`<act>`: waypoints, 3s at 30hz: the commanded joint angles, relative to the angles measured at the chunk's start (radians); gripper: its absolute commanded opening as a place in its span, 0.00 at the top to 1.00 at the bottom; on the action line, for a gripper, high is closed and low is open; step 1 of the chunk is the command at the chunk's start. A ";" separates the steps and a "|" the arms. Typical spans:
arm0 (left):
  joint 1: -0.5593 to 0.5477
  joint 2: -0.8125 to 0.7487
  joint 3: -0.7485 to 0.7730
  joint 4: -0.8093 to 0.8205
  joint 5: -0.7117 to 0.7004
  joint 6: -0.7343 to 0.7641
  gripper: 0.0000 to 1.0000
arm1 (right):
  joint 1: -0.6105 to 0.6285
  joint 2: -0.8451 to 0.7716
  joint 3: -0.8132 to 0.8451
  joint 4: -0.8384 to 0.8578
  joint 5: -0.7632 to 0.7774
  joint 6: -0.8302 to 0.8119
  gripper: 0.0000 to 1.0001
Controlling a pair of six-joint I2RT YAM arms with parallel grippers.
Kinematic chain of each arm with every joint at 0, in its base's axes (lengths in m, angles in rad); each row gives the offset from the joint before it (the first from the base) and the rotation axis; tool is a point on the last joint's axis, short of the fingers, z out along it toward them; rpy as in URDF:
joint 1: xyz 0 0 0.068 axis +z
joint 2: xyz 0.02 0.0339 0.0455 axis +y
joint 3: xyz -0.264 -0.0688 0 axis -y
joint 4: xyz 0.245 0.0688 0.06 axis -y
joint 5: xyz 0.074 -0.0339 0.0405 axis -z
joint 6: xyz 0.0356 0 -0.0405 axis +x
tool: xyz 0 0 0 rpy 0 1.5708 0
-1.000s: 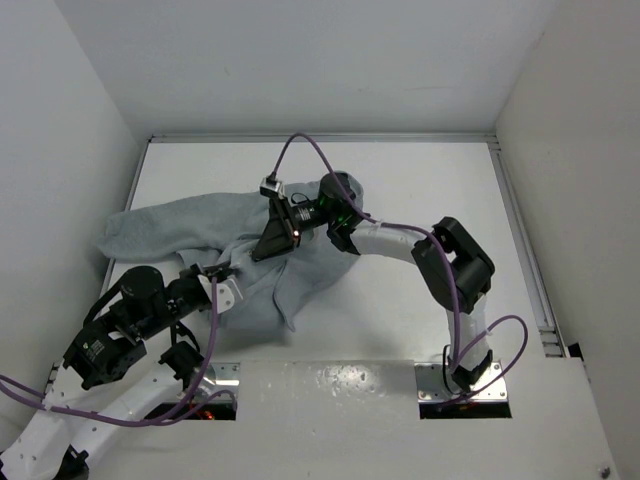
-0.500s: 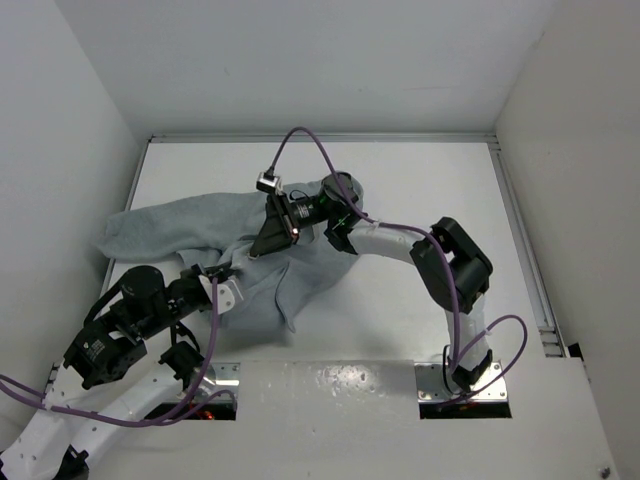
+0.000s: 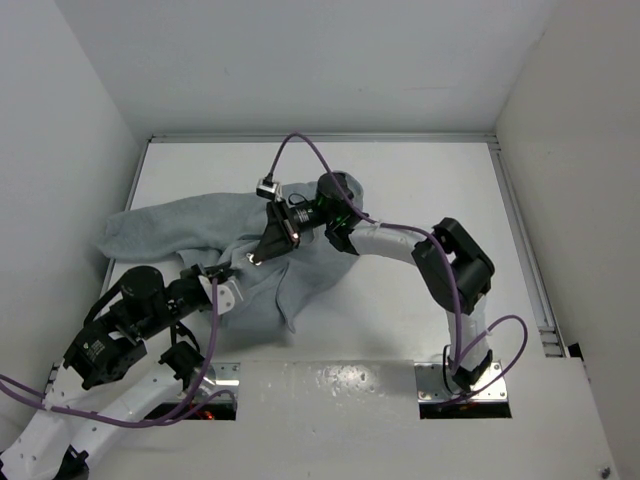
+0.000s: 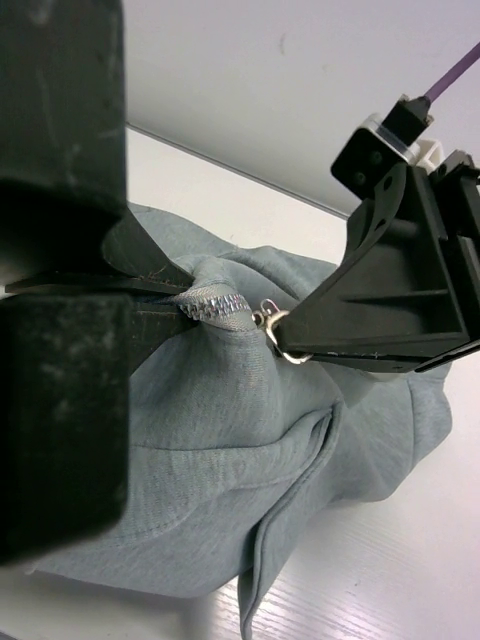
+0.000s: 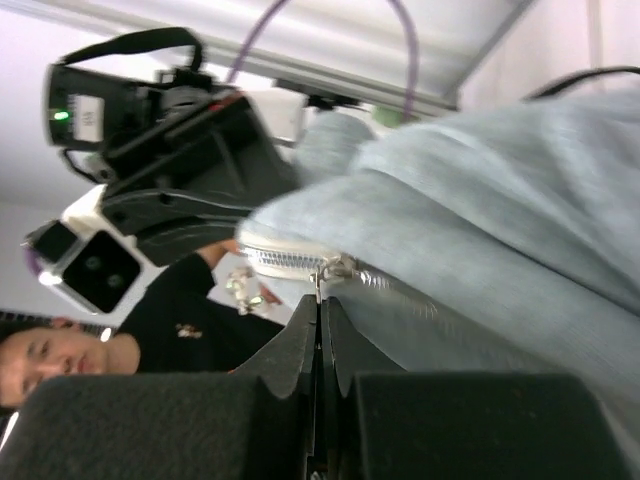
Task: Zip up the jacket
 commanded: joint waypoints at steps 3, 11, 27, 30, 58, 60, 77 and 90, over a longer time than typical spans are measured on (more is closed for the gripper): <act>0.002 -0.052 0.012 0.061 0.017 0.063 1.00 | -0.081 -0.113 -0.020 -0.539 -0.014 -0.396 1.00; 0.002 -0.079 0.086 -0.019 0.038 0.148 1.00 | -0.199 -0.135 0.092 -1.281 0.210 -1.005 1.00; 0.002 -0.078 0.230 -0.146 -0.169 0.166 1.00 | -0.516 0.006 0.258 -1.566 0.667 -1.401 1.00; 0.002 -0.069 0.260 -0.168 -0.221 0.166 1.00 | -0.558 0.057 0.315 -1.578 0.758 -1.421 1.00; -0.052 -0.007 0.211 -0.291 -0.553 -0.136 0.06 | -0.469 -0.182 0.090 -1.416 0.202 -1.281 0.44; -0.072 0.019 0.272 -0.277 -0.554 -0.164 0.00 | -0.445 -0.256 -0.011 -1.416 0.245 -1.275 0.39; -0.063 0.594 0.346 -0.079 0.190 -0.538 0.00 | -0.607 -0.546 -0.225 -1.410 0.359 -1.225 0.24; -0.041 1.060 0.290 -0.088 -0.003 -0.673 0.00 | -0.682 -0.523 -0.174 -1.440 0.299 -1.211 0.24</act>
